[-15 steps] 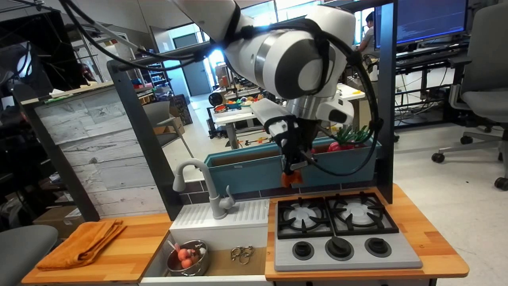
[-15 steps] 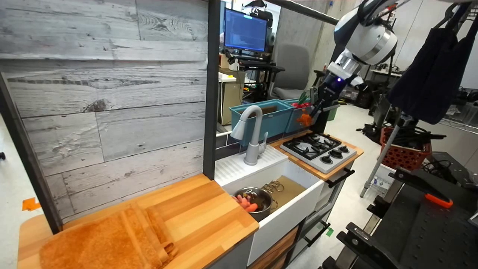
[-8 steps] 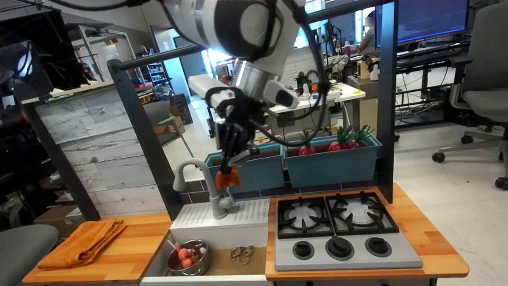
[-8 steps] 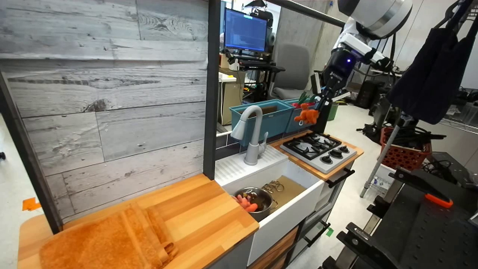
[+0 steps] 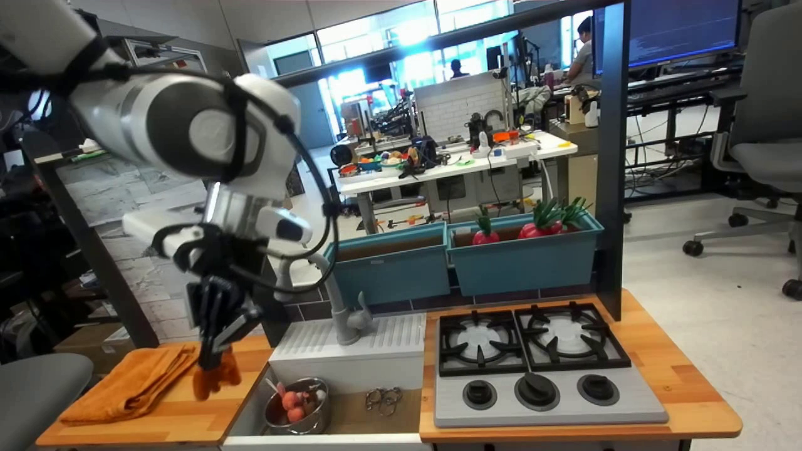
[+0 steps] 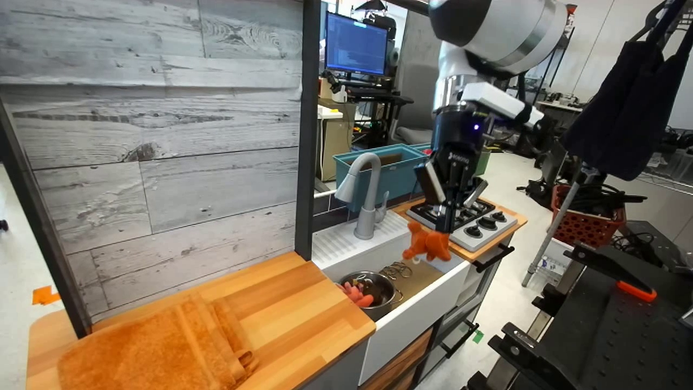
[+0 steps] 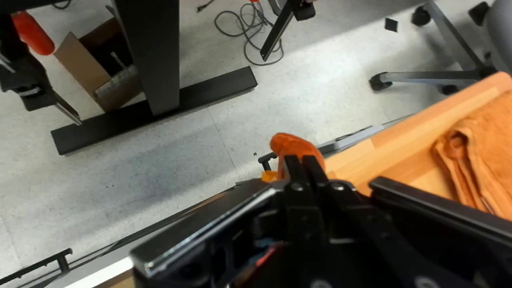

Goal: Use the towel to wipe the left side of the countertop, place the two plush toys on the stove inside the silver pot

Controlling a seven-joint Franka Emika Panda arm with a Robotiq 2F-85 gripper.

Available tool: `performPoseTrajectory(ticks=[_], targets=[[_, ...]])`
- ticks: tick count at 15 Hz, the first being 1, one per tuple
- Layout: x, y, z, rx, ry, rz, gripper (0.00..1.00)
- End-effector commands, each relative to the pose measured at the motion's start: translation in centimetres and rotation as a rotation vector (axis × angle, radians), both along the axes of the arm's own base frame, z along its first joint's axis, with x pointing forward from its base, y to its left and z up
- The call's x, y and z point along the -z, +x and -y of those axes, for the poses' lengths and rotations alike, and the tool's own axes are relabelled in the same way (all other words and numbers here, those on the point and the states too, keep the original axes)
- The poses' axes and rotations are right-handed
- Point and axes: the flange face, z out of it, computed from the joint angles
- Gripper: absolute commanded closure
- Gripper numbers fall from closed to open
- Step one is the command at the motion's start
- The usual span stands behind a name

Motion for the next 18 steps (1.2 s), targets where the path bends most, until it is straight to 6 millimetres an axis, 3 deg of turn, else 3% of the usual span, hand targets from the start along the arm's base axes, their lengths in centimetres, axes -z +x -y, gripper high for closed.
performPoseTrajectory(ticks=[1, 4, 6, 12, 15, 18], targets=[[5.1, -1.7, -7.3, -0.16, -0.126, 0.03, 0.99], [8.7, -1.0, -11.1, -0.283, -0.246, 0.087, 0.99], [9.3, -0.1, -12.0, -0.348, -0.328, 0.137, 0.99], [5.5, 5.9, -9.4, -0.357, -0.504, 0.395, 0.99], [6.1, 8.7, -8.2, -0.292, -0.524, 0.483, 0.99], [7.6, 9.5, -7.9, -0.252, -0.544, 0.474, 0.99]])
